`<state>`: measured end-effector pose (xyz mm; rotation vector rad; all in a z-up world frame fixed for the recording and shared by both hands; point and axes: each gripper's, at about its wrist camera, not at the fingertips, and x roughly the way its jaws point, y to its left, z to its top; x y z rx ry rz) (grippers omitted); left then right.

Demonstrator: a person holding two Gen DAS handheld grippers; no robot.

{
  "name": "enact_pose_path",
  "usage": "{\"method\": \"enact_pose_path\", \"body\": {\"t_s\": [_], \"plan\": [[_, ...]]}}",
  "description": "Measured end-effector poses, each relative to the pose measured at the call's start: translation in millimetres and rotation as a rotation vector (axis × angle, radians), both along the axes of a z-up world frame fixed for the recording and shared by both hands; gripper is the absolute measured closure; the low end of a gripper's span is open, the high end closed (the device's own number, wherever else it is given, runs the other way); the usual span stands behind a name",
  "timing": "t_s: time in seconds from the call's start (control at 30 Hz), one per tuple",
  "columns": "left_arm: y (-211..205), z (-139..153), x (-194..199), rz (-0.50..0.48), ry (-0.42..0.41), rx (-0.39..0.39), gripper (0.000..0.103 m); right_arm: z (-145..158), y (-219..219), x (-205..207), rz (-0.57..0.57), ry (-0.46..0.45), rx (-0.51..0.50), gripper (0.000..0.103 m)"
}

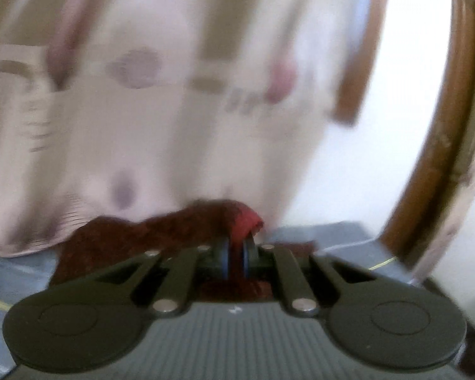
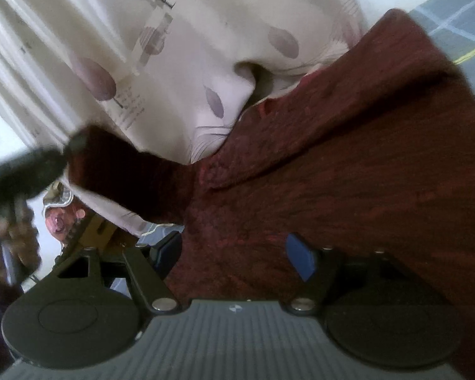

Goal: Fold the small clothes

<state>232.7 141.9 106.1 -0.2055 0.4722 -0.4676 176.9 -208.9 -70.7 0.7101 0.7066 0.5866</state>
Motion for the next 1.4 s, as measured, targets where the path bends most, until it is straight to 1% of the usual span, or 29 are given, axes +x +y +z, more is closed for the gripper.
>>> {"method": "enact_pose_path", "body": {"t_s": [0.1, 0.2, 0.27, 0.37, 0.43, 0.5, 0.53, 0.6, 0.63, 0.67, 0.7, 0.73, 0.77, 0.83, 0.87, 0.93, 1.0, 1.03, 1.07, 1.1, 1.13, 1.17, 1.2, 1.27, 1.33, 1.37, 1.4], "plan": [[-47.8, 9.5, 18.1, -0.07, 0.009, -0.035, 0.095, 4.1, -24.2, -4.8, -0.038, -0.006, 0.023, 0.028], [-96.3, 2.7, 42.7, -0.128, 0.033, -0.033, 0.095, 6.6, -49.9, -4.5, -0.076, -0.011, 0.055, 0.028], [-129.5, -9.2, 59.8, -0.159, 0.051, -0.02, 0.095, 7.6, -68.5, -1.8, -0.109, -0.013, 0.072, 0.028], [-168.2, -40.1, 85.0, -0.2, 0.072, -0.017, 0.093, 7.2, -89.6, 0.8, -0.141, -0.022, 0.095, 0.027], [-191.7, -65.8, 100.7, -0.207, 0.095, 0.027, 0.091, 5.3, -100.5, 1.6, -0.159, -0.027, 0.095, 0.026], [-208.9, -88.1, 112.2, -0.212, 0.126, 0.053, 0.083, 0.8, -108.7, 0.8, -0.168, -0.024, 0.102, 0.026], [-215.9, -99.4, 115.4, -0.223, 0.134, 0.06, 0.075, -1.4, -111.8, 0.3, -0.171, -0.022, 0.106, 0.026], [-219.3, -110.3, 114.7, -0.218, 0.135, 0.055, 0.057, -6.0, -117.8, -0.4, -0.179, -0.015, 0.102, 0.026], [-220.4, -112.1, 114.2, -0.215, 0.135, 0.039, 0.031, -6.9, -120.4, -2.2, -0.182, -0.014, 0.102, 0.026], [-216.7, -110.3, 109.8, -0.214, 0.123, 0.009, 0.013, -7.9, -123.9, -3.6, -0.185, -0.013, 0.105, 0.026], [-212.1, -107.5, 106.1, -0.217, 0.1, -0.029, 0.01, -7.4, -126.1, -3.9, -0.188, -0.015, 0.106, 0.026], [-204.9, -102.7, 101.0, -0.228, 0.067, -0.074, 0.009, -5.5, -128.3, -3.8, -0.19, -0.024, 0.1, 0.026], [-198.2, -97.0, 97.8, -0.225, 0.046, -0.102, 0.009, -2.3, -130.2, -2.2, -0.19, -0.039, 0.085, 0.026], [-180.7, -87.4, 87.3, -0.18, 0.025, -0.149, 0.008, 5.2, -131.1, 2.7, -0.194, -0.061, 0.04, 0.026], [-170.7, -83.7, 82.8, -0.157, 0.026, -0.16, 0.008, 9.2, -132.1, 6.8, -0.197, -0.076, 0.023, 0.026], [-153.3, -83.8, 64.8, -0.102, 0.017, -0.144, 0.008, 19.8, -131.6, 18.5, -0.181, -0.118, 0.006, 0.026], [-135.5, -91.8, 37.2, -0.01, 0.003, -0.08, 0.008, 33.3, -126.0, 37.4, -0.166, -0.161, -0.051, 0.026], [-126.5, -98.5, 24.0, 0.02, 0.001, -0.053, 0.008, 38.8, -121.7, 48.5, -0.152, -0.179, -0.087, 0.03], [-118.2, -104.5, 10.9, 0.034, 0.0, -0.034, 0.008, 43.5, -116.2, 60.7, -0.144, -0.194, -0.139, 0.037], [-110.7, -111.8, -0.5, 0.05, 0.003, -0.011, 0.008, 45.9, -109.3, 76.1, -0.136, -0.199, -0.199, 0.04], [-102.6, -118.7, -11.2, 0.073, 0.011, 0.014, 0.008, 44.7, -105.6, 89.4, -0.128, -0.184, -0.228, 0.044], [-94.3, -125.6, -20.8, 0.098, 0.017, 0.027, 0.008, 40.2, -102.2, 106.0, -0.121, -0.143, -0.253, 0.05], [-84.1, -133.8, -26.9, 0.125, 0.024, 0.021, 0.008, 35.0, -99.3, 118.0, -0.12, -0.108, -0.278, 0.051], [-65.3, -148.2, -35.9, 0.16, 0.057, -0.026, 0.008, 24.5, -93.5, 133.6, -0.116, -0.073, -0.316, 0.051], [-49.8, -159.3, -36.8, 0.192, 0.092, -0.089, 0.008, 11.1, -87.6, 148.8, -0.103, -0.013, -0.325, 0.051], [-42.6, -165.1, -36.3, 0.216, 0.11, -0.127, 0.008, 5.5, -83.8, 156.6, -0.108, 0.021, -0.338, 0.056], [-37.5, -170.3, -36.0, 0.237, 0.127, -0.157, 0.008, 1.2, -80.7, 161.7, -0.108, 0.04, -0.342, 0.065]]}}
